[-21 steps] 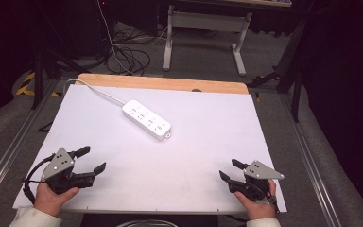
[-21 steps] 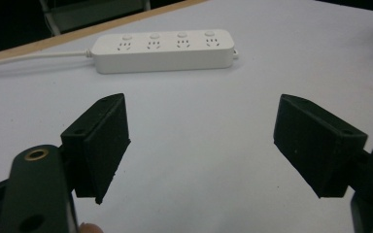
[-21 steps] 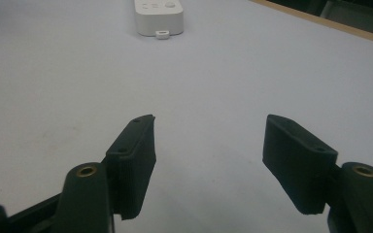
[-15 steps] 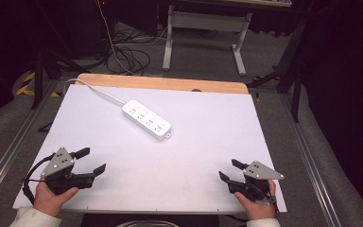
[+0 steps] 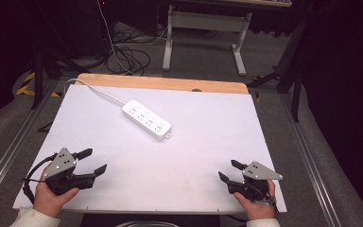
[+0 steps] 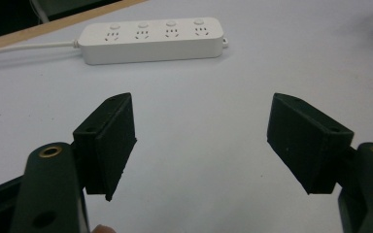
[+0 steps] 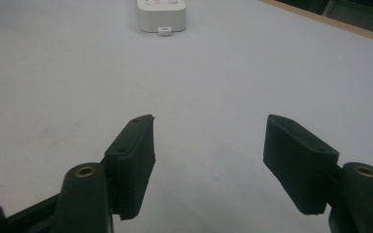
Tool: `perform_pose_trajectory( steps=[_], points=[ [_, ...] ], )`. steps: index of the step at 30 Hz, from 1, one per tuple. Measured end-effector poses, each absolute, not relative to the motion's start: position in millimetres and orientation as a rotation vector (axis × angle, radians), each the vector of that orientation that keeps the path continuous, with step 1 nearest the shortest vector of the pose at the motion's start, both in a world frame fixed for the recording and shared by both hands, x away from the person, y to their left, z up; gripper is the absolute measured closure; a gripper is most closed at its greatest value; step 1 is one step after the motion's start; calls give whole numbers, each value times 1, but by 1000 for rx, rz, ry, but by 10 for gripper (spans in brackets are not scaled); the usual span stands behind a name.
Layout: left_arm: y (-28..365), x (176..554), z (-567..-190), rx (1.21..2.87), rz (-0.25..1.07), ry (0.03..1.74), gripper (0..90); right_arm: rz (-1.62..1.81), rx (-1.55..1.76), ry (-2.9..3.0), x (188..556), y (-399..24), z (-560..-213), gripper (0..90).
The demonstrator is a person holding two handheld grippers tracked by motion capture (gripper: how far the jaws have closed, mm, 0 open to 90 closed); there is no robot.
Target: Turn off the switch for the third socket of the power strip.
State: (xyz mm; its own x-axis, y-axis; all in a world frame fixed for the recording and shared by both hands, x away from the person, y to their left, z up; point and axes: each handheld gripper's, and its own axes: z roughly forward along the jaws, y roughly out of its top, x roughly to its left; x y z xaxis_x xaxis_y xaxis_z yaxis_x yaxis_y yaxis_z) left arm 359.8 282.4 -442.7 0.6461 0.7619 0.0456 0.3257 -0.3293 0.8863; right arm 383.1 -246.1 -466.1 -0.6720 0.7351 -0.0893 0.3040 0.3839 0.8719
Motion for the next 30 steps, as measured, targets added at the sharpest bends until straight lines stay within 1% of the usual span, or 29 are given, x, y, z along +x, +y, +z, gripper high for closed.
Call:
perform_pose_trajectory(
  steps=[1,5,7,9,13,20,30],
  points=[
    [282,360,-441,1919,548,874,255,1228,892,2179,383,-246,-466,363],
    [282,361,-437,1921,521,892,255,1228,891,2179,383,-246,-466,363],
    [283,361,-436,1920,508,892,305,1230,891,2180,383,-246,-466,363],
    [282,361,-432,1926,503,889,320,1227,894,2182,383,-245,-466,363],
    [278,368,-423,1952,503,884,314,1226,893,2185,383,-245,-467,363],
    [271,385,-408,1960,442,893,314,1233,902,2186,383,-246,-467,373],
    [250,405,-384,1998,466,848,319,1240,904,2190,383,-246,-467,374]
  ],
)
